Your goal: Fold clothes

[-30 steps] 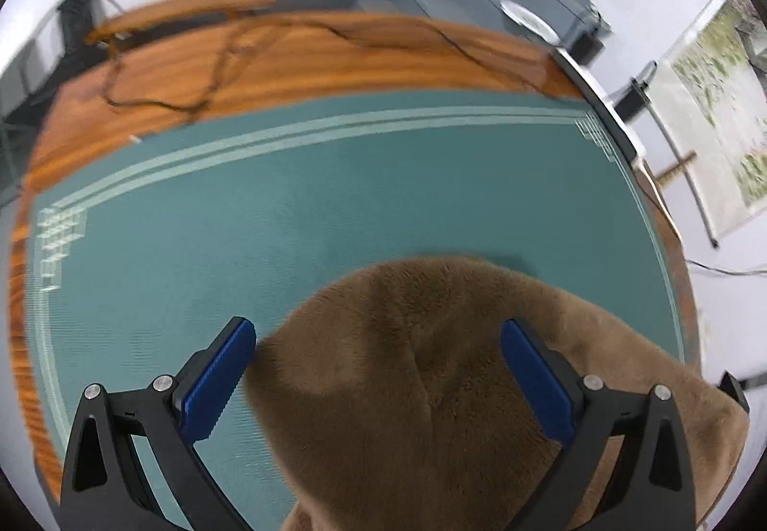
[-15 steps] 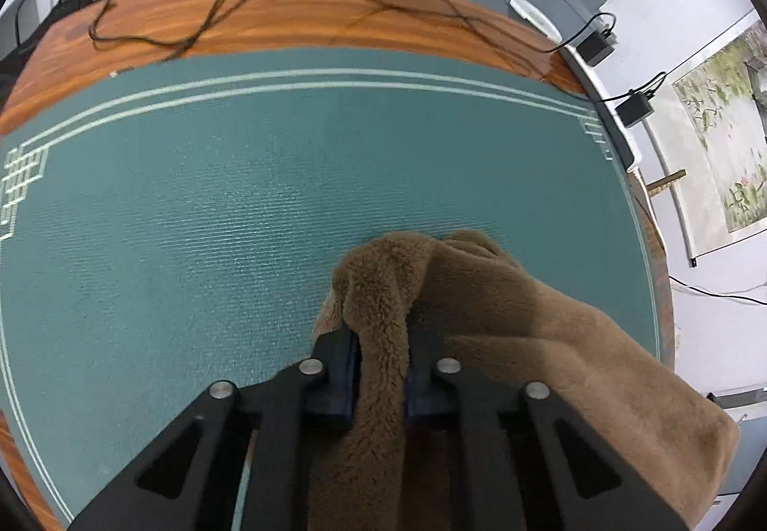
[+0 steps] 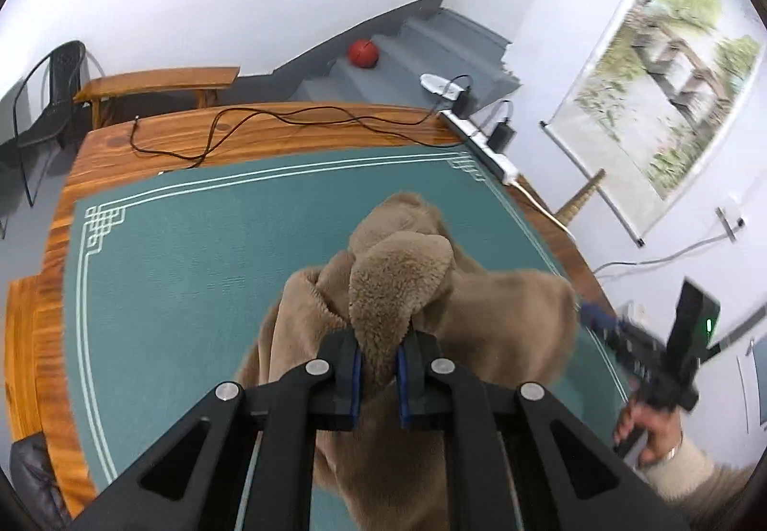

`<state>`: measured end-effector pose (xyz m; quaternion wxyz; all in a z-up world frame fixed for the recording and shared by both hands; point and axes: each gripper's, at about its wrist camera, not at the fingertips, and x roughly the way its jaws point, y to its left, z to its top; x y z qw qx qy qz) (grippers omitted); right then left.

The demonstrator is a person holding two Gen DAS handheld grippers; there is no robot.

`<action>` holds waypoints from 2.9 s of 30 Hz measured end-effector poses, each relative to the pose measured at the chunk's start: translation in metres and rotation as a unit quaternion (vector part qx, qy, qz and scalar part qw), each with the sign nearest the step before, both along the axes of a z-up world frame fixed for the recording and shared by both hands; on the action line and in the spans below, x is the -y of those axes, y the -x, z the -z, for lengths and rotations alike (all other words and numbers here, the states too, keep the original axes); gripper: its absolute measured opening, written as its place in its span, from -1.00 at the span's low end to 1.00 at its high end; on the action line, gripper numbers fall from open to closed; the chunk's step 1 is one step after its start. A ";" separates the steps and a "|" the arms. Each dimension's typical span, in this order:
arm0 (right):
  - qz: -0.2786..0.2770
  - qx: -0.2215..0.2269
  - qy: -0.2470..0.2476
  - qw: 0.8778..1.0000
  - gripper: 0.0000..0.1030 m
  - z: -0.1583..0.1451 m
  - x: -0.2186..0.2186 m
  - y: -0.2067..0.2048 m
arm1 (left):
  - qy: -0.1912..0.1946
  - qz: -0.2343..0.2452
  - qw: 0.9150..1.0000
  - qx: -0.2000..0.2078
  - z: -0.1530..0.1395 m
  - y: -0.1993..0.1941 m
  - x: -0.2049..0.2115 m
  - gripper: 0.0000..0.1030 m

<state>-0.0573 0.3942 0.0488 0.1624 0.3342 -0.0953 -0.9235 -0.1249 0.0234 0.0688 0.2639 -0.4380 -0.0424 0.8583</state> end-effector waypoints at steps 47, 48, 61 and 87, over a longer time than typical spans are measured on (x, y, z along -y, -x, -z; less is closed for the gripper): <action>-0.323 0.147 -0.008 0.935 0.65 0.072 0.182 -0.044 | -0.008 -0.164 0.986 -0.013 -0.002 -0.082 0.108 0.49; -0.325 0.133 -0.022 0.936 0.65 0.073 0.182 -0.051 | -0.003 -0.159 0.987 -0.014 -0.002 -0.076 0.108 0.49; -0.323 0.041 -0.094 0.941 0.66 0.082 0.187 -0.085 | 0.052 0.060 0.997 -0.010 0.022 0.016 0.037 0.53; -0.139 0.036 -0.001 0.990 0.68 0.030 0.062 -0.042 | -0.010 0.084 0.995 0.051 0.042 -0.005 0.060 -0.63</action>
